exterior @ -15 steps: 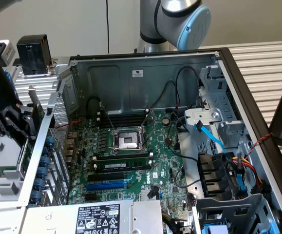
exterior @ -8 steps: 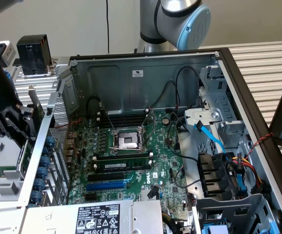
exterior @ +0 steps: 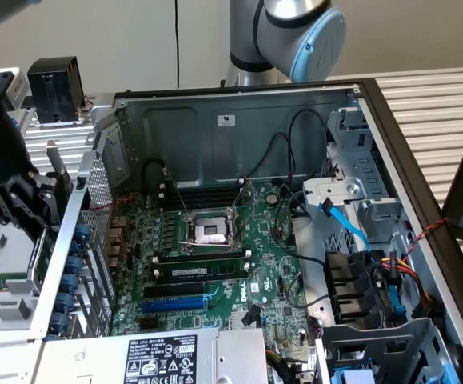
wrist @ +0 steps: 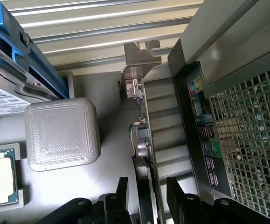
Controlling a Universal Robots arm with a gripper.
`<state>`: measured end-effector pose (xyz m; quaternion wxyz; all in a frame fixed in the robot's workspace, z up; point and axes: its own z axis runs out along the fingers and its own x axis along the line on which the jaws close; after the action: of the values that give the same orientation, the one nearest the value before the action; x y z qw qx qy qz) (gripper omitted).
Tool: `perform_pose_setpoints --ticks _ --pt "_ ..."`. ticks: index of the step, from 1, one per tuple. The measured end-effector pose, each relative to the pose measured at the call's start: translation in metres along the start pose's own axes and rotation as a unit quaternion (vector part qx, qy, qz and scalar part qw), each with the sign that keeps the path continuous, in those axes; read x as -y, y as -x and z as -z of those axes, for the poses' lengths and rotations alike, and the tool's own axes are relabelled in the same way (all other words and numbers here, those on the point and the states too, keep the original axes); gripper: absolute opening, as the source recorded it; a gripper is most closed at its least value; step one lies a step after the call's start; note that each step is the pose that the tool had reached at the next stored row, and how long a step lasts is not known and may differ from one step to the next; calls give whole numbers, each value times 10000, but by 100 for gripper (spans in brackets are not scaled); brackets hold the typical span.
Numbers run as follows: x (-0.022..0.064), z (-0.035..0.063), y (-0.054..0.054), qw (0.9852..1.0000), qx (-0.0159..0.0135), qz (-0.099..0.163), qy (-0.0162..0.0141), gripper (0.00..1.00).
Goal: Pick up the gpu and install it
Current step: 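Pick up the gpu and move the gpu toward the slot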
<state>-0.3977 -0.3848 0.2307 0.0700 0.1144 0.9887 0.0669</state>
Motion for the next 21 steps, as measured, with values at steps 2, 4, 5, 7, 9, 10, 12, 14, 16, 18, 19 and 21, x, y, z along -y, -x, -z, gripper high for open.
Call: perform_pose_setpoints --ticks 2,4,5,7,9,10,12,14,16,18,19,21 --pt "-7 -9 3 10000 -20 -6 -8 46" --pt "-12 -13 5 10000 -30 -11 -16 46" --pt "-13 -15 6 10000 -32 -12 -19 44" --pt "-14 -14 6 10000 -30 -12 -33 36" --pt "-15 -14 8 10000 -24 -9 -59 36" --pt "-16 -14 11 10000 -20 -7 -78 36" --pt "-19 -18 27 9999 -11 -3 -112 36" --pt "-22 -19 36 9999 -6 2 -136 36" --pt "-23 -19 36 9999 -5 3 -142 36" --pt "-25 -19 37 9999 -7 3 -144 36" --pt "-26 -20 38 9999 -12 2 -145 36" --pt "-28 -21 38 9999 -20 1 -146 36"
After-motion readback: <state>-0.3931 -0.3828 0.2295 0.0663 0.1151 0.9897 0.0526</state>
